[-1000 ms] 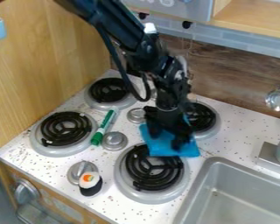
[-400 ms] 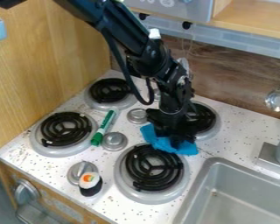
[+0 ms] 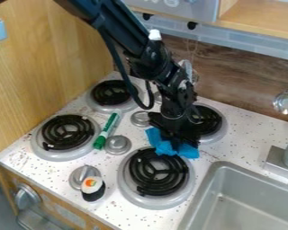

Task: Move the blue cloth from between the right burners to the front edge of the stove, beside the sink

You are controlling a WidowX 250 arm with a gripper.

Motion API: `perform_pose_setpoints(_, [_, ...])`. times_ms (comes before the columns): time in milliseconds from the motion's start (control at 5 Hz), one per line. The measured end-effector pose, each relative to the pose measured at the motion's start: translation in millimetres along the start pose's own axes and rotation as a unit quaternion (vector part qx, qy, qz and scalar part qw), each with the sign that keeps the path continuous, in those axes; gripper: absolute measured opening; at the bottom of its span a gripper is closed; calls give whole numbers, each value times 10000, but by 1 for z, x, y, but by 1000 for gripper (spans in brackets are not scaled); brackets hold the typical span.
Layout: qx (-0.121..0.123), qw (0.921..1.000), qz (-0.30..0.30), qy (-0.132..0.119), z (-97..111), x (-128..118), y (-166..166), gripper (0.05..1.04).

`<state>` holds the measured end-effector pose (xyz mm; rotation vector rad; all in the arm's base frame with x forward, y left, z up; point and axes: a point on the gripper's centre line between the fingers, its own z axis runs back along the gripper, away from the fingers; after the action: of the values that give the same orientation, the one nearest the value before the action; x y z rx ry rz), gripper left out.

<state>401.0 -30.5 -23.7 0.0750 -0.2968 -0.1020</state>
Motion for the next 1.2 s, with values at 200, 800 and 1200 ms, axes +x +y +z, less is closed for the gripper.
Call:
perform_pose_setpoints(200, [27, 10000, 70, -5, 21, -20, 3, 142])
perform_pose_setpoints(800, [-2, 9983, 345, -467, 97, -65, 8, 141])
perform_pose_setpoints(1200, [-262, 9994, 49, -205, 113, -112, -10, 141])
